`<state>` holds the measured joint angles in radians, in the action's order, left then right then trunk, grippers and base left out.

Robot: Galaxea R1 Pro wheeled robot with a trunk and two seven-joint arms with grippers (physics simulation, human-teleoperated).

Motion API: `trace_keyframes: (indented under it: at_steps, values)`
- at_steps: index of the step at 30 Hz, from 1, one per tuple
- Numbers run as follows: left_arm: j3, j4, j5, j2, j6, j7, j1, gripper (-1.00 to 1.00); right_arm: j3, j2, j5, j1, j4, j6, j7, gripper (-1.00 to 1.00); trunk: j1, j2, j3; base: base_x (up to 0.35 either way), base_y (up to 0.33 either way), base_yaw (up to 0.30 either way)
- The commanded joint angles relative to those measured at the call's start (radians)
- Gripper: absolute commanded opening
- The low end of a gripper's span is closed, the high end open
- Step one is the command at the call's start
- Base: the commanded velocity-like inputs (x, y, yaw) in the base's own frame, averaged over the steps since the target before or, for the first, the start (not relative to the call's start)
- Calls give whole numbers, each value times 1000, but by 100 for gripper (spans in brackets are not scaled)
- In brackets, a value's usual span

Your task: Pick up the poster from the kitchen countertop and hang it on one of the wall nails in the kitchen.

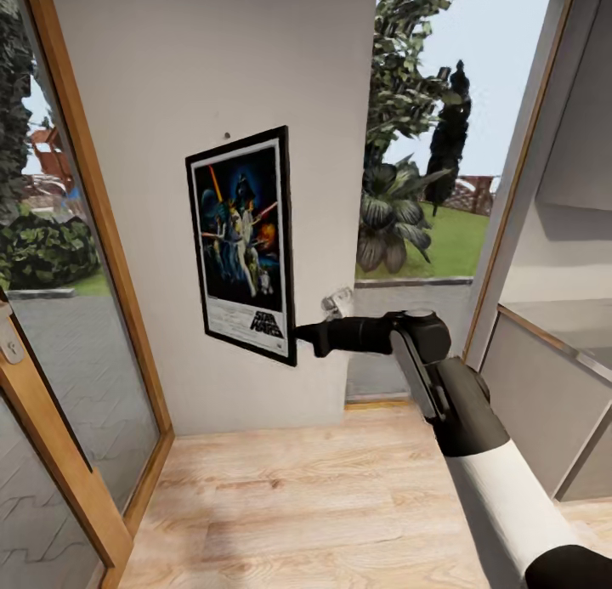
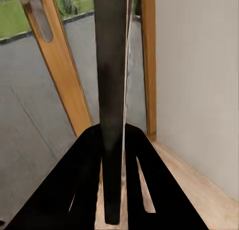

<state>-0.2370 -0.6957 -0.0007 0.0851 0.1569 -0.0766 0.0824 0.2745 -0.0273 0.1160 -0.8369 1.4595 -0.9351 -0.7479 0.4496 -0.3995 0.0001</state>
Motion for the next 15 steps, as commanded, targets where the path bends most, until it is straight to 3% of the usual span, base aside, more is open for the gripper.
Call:
trace_keyframes:
  at_steps: [1,3,4,6,7,10,11,13,14,15]
  values:
    - [-4,-1,0,2,1,-10,0,100,-5,0,43,-30,-2,-25,-2,-100,0,0,0,0,0,0]
    - [-3,-1,1,4,1,-13,0,100,-10,2,104,-80,-6,-42,-9,-100,0,0,0,0,0,0]
    - [-2,-1,1,5,1,-15,0,100,-13,6,176,-129,-11,-51,-15,-100,0,0,0,0,0,0]
    - [0,-1,1,5,1,-15,0,100,-14,8,219,-148,-13,-53,-18,-100,0,0,0,0,0,0]
    - [1,-1,1,5,1,-15,0,100,-15,11,285,-165,-25,-55,-48,-100,0,0,0,0,0,0]
    - [2,-2,1,5,1,-15,0,100,-15,13,308,-187,-40,-55,-102,-100,0,0,0,0,0,0]
    - [2,-2,1,5,1,-15,0,100,-16,38,318,-211,-57,-54,-196,-100,0,0,0,0,0,0]
    - [2,-3,1,5,1,-15,0,100,-16,64,320,-225,-63,-54,-257,-100,0,0,0,0,0,0]
    - [2,-7,1,5,1,-16,0,100,-15,124,323,-246,-70,-54,-338,-100,0,0,0,0,0,0]
    - [2,-7,1,5,1,-17,0,100,-15,128,323,-247,-70,-54,-341,-100,0,0,0,0,0,0]
